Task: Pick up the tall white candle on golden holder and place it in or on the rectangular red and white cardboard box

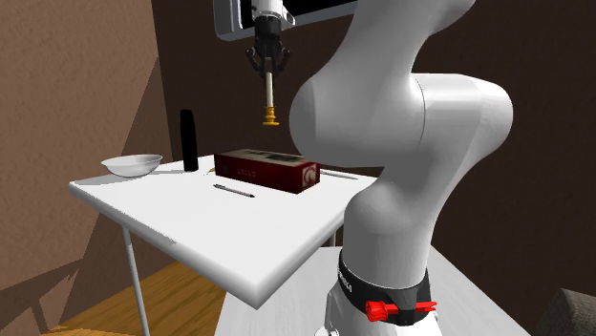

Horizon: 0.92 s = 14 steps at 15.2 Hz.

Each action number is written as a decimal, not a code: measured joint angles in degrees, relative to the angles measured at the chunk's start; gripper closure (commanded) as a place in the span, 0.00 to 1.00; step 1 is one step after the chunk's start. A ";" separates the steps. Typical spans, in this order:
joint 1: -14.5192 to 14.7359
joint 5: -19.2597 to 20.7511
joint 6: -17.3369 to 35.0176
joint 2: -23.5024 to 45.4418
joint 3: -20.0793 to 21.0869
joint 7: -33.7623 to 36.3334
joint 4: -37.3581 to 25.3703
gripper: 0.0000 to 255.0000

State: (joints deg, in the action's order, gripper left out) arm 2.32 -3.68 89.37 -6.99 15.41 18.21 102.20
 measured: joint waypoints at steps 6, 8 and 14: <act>1.10 4.16 -5.30 15.89 1.11 2.46 -20.66 1.00; 2.44 5.86 -8.55 22.21 1.48 3.68 -30.02 1.00; 2.47 6.21 -5.39 23.61 1.36 3.70 -28.18 1.00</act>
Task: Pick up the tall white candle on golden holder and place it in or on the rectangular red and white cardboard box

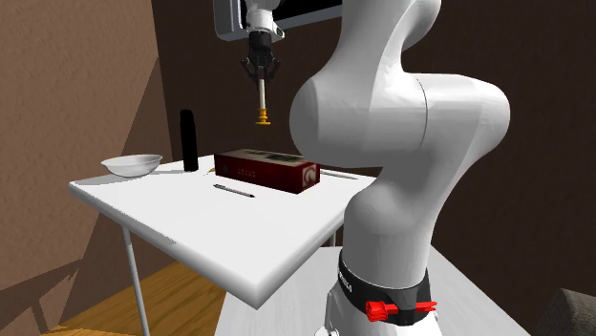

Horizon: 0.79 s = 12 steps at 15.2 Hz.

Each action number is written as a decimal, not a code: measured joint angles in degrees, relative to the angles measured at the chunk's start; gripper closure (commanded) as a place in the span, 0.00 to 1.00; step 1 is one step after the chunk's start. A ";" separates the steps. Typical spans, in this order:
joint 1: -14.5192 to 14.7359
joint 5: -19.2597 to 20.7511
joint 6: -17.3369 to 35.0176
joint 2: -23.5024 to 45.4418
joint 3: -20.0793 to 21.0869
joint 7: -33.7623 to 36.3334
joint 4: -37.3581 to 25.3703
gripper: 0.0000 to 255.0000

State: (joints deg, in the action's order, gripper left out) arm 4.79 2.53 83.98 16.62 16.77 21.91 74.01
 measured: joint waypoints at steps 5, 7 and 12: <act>-0.34 -0.24 4.08 -0.89 -0.07 -0.17 4.93 1.00; -0.42 -0.33 5.77 -1.21 -0.08 -0.17 6.94 1.00; -0.74 -0.45 9.93 -1.73 -0.19 -0.43 11.62 1.00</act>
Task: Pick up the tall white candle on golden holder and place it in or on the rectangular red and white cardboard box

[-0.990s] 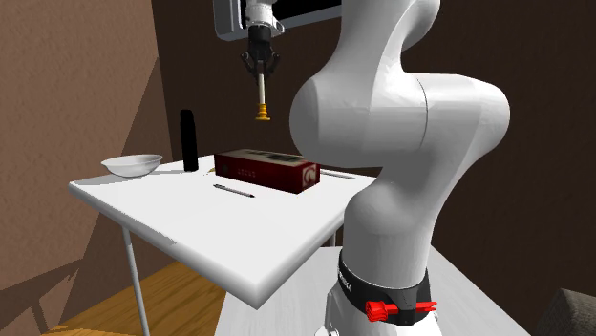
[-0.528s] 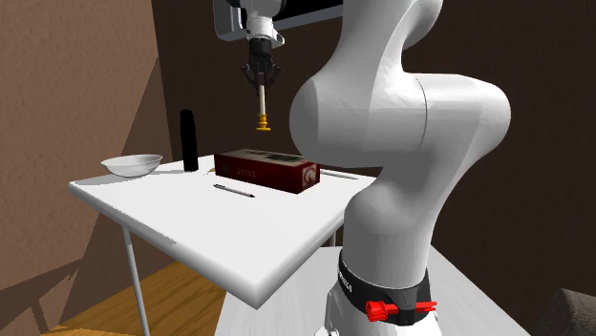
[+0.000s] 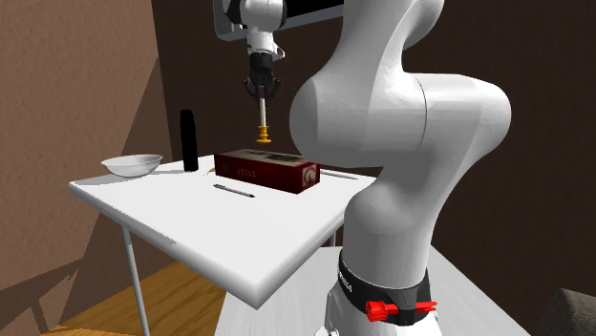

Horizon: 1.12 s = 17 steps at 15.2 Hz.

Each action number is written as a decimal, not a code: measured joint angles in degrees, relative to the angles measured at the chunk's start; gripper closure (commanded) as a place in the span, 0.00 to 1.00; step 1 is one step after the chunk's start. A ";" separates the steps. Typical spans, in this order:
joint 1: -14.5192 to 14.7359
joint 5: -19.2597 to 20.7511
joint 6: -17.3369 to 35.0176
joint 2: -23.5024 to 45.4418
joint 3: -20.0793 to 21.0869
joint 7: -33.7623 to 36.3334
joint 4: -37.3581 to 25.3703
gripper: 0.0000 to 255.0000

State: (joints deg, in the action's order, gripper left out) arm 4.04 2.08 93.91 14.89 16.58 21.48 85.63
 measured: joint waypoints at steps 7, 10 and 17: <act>-0.05 0.10 4.68 0.30 -0.05 0.07 4.39 1.00; -0.10 0.07 5.08 0.17 -0.07 0.02 4.90 1.00; -0.10 0.07 5.15 0.17 -0.07 0.02 4.96 0.00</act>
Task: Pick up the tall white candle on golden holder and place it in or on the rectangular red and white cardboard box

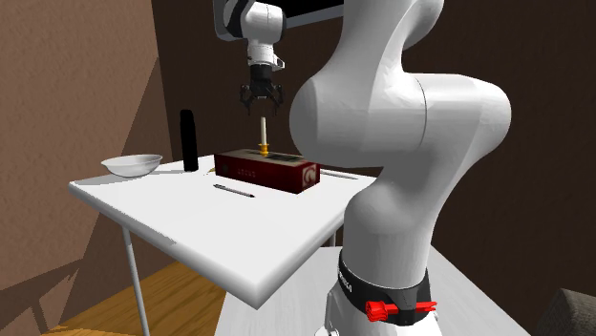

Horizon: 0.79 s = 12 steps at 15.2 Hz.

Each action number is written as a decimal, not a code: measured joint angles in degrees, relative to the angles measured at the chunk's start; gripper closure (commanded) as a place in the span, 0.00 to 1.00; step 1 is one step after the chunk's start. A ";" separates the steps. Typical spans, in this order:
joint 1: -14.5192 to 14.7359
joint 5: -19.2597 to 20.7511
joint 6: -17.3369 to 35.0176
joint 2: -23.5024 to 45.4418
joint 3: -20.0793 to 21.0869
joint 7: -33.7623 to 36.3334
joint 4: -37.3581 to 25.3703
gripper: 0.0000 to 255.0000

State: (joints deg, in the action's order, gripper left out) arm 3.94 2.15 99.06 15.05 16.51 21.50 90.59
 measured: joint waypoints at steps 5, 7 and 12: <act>0.21 0.17 -3.90 0.73 0.03 0.06 -4.69 0.00; 0.36 0.27 -6.56 1.14 0.06 0.13 -7.73 0.00; 0.40 0.29 -7.71 1.24 0.07 0.13 -8.93 0.00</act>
State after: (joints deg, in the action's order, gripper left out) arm 4.34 2.45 91.35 16.30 16.58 21.63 81.66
